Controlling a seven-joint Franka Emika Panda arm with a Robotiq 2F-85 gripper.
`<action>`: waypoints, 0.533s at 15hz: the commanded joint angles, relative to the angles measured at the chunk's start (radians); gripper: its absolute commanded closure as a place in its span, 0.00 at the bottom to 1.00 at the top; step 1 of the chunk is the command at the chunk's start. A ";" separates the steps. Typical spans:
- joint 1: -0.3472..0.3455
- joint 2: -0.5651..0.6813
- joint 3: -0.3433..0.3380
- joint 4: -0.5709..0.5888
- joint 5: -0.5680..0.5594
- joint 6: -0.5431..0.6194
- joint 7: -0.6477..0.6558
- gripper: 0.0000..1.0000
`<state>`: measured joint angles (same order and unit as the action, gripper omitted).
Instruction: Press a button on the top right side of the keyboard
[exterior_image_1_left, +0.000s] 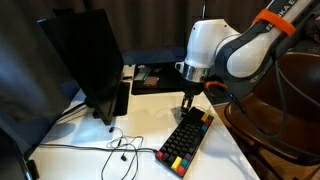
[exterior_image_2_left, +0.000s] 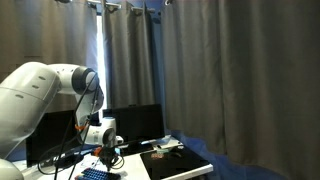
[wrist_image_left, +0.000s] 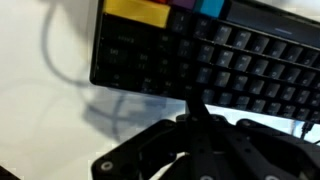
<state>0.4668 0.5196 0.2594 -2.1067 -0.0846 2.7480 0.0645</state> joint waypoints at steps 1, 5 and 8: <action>0.026 0.017 -0.024 0.024 -0.028 0.007 0.031 1.00; 0.032 0.023 -0.032 0.027 -0.030 0.004 0.033 1.00; 0.035 0.029 -0.035 0.029 -0.030 0.003 0.033 1.00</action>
<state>0.4784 0.5246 0.2442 -2.1037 -0.0846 2.7480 0.0645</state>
